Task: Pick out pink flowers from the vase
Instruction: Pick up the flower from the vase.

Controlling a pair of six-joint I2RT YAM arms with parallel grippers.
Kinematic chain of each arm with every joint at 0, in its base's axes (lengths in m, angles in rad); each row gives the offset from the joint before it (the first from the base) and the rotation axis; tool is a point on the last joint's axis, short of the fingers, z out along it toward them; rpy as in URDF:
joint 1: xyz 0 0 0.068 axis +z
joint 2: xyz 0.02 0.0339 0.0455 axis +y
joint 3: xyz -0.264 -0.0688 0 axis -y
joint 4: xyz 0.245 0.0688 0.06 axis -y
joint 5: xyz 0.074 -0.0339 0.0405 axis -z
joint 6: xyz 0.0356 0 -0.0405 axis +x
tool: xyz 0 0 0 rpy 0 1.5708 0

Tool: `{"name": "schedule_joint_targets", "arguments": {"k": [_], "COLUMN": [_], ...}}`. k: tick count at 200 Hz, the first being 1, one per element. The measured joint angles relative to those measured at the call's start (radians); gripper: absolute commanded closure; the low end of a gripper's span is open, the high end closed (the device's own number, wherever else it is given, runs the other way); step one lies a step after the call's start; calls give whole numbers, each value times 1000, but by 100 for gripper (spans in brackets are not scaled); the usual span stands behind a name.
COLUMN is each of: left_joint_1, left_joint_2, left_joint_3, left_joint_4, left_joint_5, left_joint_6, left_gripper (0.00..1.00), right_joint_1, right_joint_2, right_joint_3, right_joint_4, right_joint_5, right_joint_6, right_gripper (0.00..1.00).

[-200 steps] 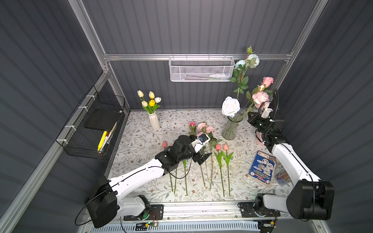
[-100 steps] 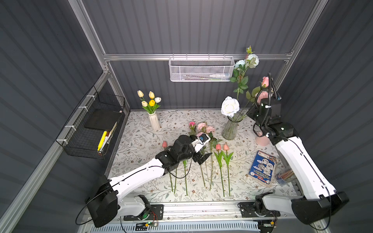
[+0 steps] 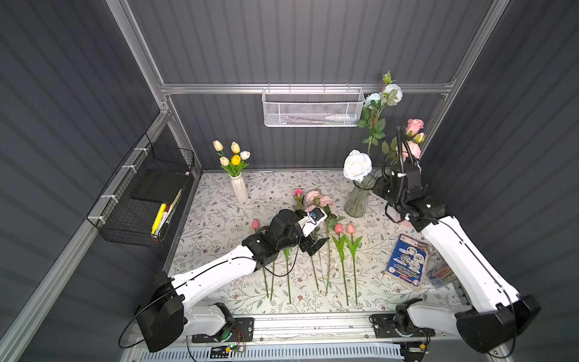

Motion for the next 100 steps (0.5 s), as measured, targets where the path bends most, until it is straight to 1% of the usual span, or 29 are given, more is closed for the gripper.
{"name": "schedule_joint_targets", "arguments": {"k": [21,54,75,89,100], "left_joint_1": [0,0,0,0,0], "left_joint_2": [0,0,0,0,0], "left_joint_3": [0,0,0,0,0], "left_joint_4": [0,0,0,0,0], "left_joint_5": [0,0,0,2,5], "left_joint_6": [0,0,0,0,0], "left_gripper": [1,1,1,1,1], "right_joint_1": [-23,-73,-116,-138,-149], "right_joint_2": [-64,-72,-49,-23,-2], "right_joint_3": [-124,-282,-343,-355,-355], "right_joint_4": [129,327,421,470,509], "right_joint_5": [-82,-145,-176,-190,-200], "right_joint_6": [-74,-126,-125,-124,-124], "right_gripper": [52,49,42,33,32]}}
